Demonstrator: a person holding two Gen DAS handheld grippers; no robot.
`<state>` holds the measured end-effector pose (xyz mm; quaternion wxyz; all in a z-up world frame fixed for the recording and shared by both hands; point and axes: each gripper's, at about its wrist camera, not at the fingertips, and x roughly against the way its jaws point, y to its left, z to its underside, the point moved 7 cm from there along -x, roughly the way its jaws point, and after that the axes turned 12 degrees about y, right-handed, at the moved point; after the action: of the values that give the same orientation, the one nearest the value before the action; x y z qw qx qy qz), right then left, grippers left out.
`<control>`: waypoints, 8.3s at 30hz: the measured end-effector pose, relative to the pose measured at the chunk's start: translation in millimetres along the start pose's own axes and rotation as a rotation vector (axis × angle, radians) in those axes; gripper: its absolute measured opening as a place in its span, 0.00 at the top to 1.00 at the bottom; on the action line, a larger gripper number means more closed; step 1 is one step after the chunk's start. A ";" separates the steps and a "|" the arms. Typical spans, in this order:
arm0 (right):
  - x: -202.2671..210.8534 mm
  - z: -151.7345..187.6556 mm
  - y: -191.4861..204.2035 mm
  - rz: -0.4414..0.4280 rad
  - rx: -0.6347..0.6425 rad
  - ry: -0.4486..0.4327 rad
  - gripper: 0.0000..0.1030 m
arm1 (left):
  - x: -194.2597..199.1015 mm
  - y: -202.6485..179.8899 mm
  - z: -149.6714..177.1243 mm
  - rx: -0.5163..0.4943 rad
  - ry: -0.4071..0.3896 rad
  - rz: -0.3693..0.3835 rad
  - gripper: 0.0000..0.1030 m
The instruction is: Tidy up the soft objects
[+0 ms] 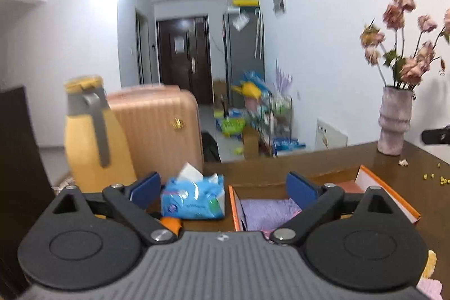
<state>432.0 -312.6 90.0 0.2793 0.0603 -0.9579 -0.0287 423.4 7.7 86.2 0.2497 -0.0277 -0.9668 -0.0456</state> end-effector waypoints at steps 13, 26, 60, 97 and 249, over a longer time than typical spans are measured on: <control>107.4 37.8 9.6 0.031 0.034 -0.153 0.00 | 99.1 -10.4 23.9 0.034 -0.105 0.041 0.01; 228.4 206.5 50.6 0.051 0.111 -0.215 0.00 | 224.9 -27.7 187.2 -0.002 -0.185 0.047 0.00; 67.7 217.9 -20.0 0.024 -0.079 0.050 0.12 | 33.7 -161.3 144.2 -0.176 0.117 0.351 0.25; 94.1 267.8 66.6 -0.359 -0.024 0.164 0.61 | 83.6 -118.6 221.3 0.027 0.270 0.384 0.58; 60.8 31.7 14.9 -0.006 0.131 0.016 0.18 | 48.1 -30.8 29.9 -0.017 0.098 0.133 0.22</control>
<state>362.6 -305.1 96.9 0.2822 0.0813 -0.9553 0.0337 364.7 -18.4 81.2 0.2992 -0.0917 -0.9490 -0.0385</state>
